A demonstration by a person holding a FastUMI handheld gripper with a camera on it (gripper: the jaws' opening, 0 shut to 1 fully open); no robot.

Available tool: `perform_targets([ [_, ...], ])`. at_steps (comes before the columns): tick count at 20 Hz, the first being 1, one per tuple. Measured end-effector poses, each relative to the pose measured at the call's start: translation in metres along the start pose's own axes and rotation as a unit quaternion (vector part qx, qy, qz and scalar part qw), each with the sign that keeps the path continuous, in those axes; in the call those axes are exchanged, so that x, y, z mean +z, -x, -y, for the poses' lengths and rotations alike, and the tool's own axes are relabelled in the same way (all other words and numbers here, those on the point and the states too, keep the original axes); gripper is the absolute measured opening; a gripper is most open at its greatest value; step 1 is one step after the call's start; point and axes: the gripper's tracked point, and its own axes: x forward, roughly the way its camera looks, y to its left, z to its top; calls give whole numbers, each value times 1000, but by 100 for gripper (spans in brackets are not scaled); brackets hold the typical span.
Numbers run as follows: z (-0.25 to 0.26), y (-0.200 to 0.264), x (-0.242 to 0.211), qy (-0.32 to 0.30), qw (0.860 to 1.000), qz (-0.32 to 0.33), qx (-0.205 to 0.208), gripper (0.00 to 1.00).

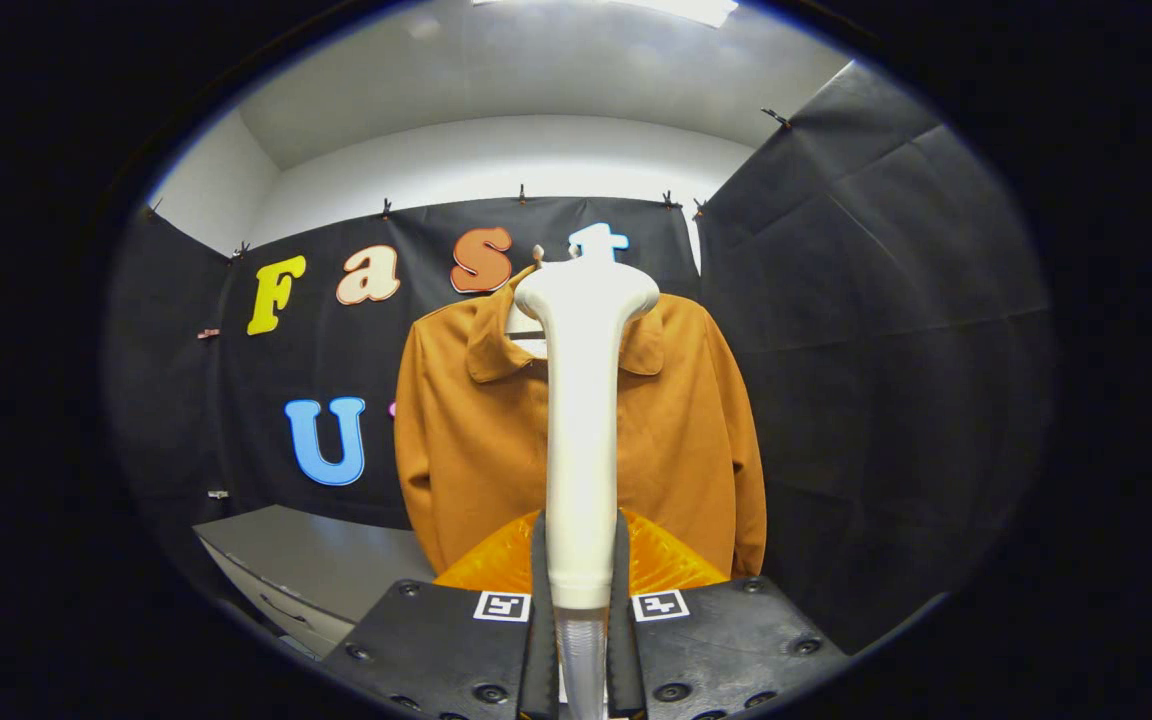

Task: Iron the clothes twice with a garment steamer, once on the left side and once on the right side.

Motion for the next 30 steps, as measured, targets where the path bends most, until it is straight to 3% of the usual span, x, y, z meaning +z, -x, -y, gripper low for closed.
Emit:
perform_targets([
  [7, 26, -34, -35, 0, 1000, -18, -4, 22],
  [14, 51, -55, -99, -11, 997, -70, -18, 22],
  [30, 75, -17, -224, -20, 983, -177, -39, 23],
])
